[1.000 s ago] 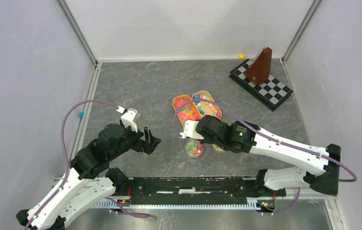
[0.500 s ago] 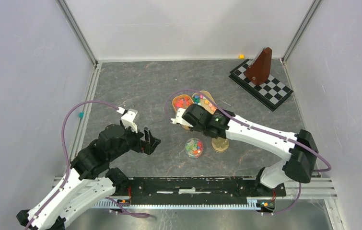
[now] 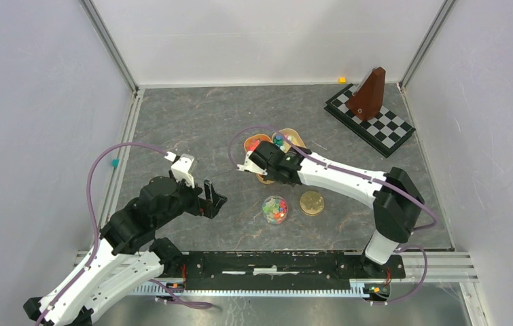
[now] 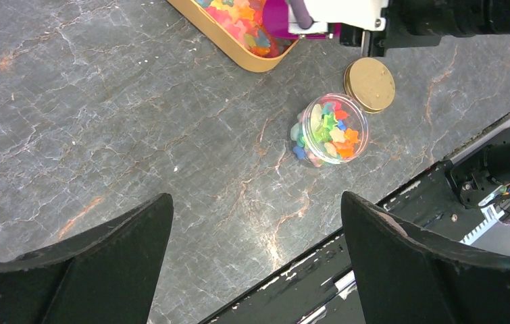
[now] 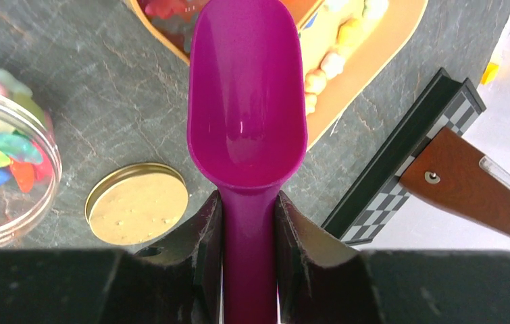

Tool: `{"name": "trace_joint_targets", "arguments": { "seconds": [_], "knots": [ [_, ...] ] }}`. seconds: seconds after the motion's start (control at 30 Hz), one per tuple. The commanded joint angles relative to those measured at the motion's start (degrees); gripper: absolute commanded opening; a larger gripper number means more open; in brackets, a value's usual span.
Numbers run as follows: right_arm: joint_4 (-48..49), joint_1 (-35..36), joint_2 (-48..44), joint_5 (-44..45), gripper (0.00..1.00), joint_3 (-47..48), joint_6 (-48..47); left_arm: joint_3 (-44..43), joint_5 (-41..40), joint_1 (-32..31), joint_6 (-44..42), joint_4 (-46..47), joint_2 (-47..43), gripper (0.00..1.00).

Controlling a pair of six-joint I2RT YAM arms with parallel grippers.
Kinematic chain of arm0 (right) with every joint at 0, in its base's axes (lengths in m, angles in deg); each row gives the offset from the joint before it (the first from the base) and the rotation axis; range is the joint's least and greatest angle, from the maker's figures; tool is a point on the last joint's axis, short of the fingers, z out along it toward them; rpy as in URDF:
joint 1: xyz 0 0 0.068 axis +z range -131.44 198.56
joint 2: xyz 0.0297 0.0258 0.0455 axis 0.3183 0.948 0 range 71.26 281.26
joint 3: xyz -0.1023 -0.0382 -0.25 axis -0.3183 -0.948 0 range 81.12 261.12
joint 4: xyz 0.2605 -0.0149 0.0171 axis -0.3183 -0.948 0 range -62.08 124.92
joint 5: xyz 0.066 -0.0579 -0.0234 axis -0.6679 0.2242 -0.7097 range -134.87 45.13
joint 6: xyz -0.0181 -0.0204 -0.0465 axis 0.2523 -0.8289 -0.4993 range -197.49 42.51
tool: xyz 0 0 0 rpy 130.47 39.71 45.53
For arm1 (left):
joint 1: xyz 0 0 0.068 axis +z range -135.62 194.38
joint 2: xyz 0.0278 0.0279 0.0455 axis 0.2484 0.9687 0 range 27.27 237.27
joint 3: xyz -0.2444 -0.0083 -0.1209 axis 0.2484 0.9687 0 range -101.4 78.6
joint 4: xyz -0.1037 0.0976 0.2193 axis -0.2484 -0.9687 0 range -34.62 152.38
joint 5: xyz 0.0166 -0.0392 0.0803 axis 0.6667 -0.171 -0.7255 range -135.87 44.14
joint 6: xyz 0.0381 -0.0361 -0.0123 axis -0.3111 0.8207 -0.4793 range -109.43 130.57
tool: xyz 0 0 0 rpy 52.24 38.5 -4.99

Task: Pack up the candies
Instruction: Scoop the fake candies from the storage box.

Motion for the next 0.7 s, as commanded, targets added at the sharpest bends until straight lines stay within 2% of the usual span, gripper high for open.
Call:
{"name": "trace_joint_targets", "arguments": {
  "seconds": [0.0, 0.3, 0.67],
  "knots": [
    [1.69, -0.31, 2.4, -2.56, 0.0, 4.94, -1.4, 0.43, -1.11, 0.12, -2.0, 2.33, -0.34, 1.0],
    [1.8, -0.33, 7.84, -4.65, 0.0, 8.48, -1.13, 0.52, -1.64, 0.12, -2.27, 2.29, -0.46, 1.0],
    [5.8, -2.04, 11.17, -6.61, 0.0, 8.96, 5.97, 0.62, -2.03, 0.12, -2.44, 2.36, -0.61, 1.0]
  ]
}}
